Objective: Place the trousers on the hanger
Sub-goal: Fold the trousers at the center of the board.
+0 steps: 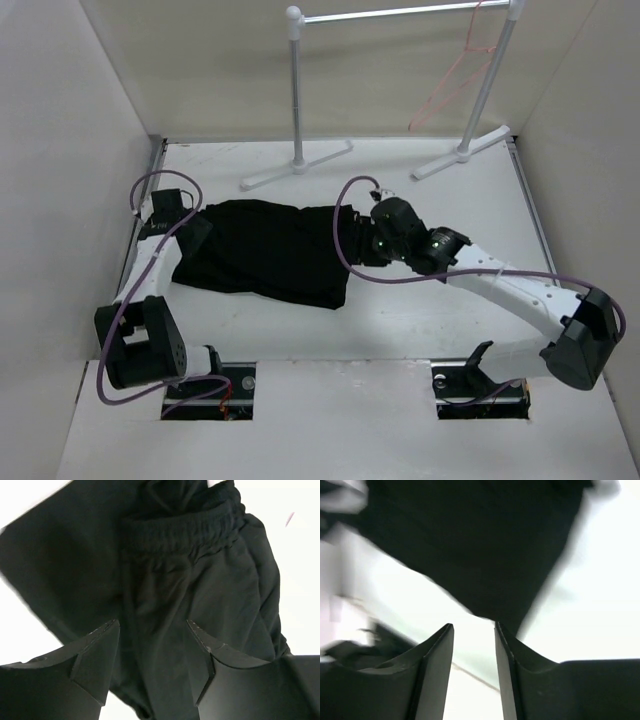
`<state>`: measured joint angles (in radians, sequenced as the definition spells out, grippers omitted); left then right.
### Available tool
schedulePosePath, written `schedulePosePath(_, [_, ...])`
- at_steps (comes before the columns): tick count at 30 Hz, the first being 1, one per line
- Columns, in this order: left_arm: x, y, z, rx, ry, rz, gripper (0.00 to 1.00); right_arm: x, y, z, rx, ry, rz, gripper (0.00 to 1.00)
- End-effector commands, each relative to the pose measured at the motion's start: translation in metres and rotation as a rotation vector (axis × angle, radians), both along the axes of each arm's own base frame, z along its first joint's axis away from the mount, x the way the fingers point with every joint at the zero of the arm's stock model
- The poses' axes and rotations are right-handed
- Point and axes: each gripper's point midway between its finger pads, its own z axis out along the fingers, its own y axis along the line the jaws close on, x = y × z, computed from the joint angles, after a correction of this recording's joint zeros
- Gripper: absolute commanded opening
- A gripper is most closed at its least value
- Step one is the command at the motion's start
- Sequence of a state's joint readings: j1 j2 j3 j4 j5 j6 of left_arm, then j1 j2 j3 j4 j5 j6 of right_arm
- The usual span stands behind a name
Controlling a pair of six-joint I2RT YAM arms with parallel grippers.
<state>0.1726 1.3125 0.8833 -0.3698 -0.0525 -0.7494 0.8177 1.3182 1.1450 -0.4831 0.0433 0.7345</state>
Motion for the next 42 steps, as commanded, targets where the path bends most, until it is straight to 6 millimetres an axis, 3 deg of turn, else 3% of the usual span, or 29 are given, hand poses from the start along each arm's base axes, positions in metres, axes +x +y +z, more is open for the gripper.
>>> schedulePosePath(1, [0.023,-0.001,-0.006,-0.021,-0.054,-0.016,0.53,-0.004,-0.001,-0.017,0.042,0.023,0.001,0.46])
schedulePosePath(5, [0.030,0.004,-0.031,-0.023,0.008,0.000,0.51,-0.008,-0.003,-0.031,0.046,0.054,-0.003,0.49])
schedulePosePath(8, [0.035,0.009,-0.034,-0.011,0.019,0.016,0.32,-0.004,-0.007,-0.037,0.041,0.061,-0.014,0.50])
schedulePosePath(10, [0.039,0.008,-0.017,-0.004,-0.020,0.019,0.16,-0.002,-0.011,-0.043,0.034,0.066,-0.026,0.55])
schedulePosePath(12, [0.039,0.008,0.009,0.018,-0.081,0.028,0.10,-0.001,-0.014,-0.054,0.025,0.079,-0.035,0.60])
schedulePosePath(16, [0.030,0.004,0.067,0.035,-0.196,0.048,0.08,0.002,-0.014,-0.082,0.017,0.127,-0.036,0.66])
schedulePosePath(20, [0.004,0.012,0.088,0.074,-0.214,0.095,0.08,0.004,0.002,-0.097,0.049,0.174,0.003,0.68])
schedulePosePath(23, [-0.020,0.028,0.077,0.109,-0.172,0.155,0.08,0.006,0.014,-0.100,0.068,0.190,0.025,0.66])
schedulePosePath(28, [-0.042,0.047,0.031,0.113,-0.058,0.234,0.09,0.003,0.025,-0.116,0.090,0.251,0.046,0.55])
schedulePosePath(31, [-0.036,0.048,0.014,0.100,-0.023,0.227,0.12,0.001,0.022,-0.126,0.079,0.271,0.028,0.49])
schedulePosePath(37, [0.007,0.007,0.022,0.033,-0.143,0.053,0.54,-0.004,0.016,-0.129,0.073,0.275,0.023,0.53])
schedulePosePath(40, [0.018,-0.007,0.005,-0.014,-0.106,-0.003,0.56,-0.006,0.015,-0.128,0.076,0.272,0.024,0.55])
schedulePosePath(42, [0.019,-0.005,-0.013,-0.016,-0.047,0.002,0.50,-0.008,0.013,-0.128,0.075,0.273,0.023,0.55])
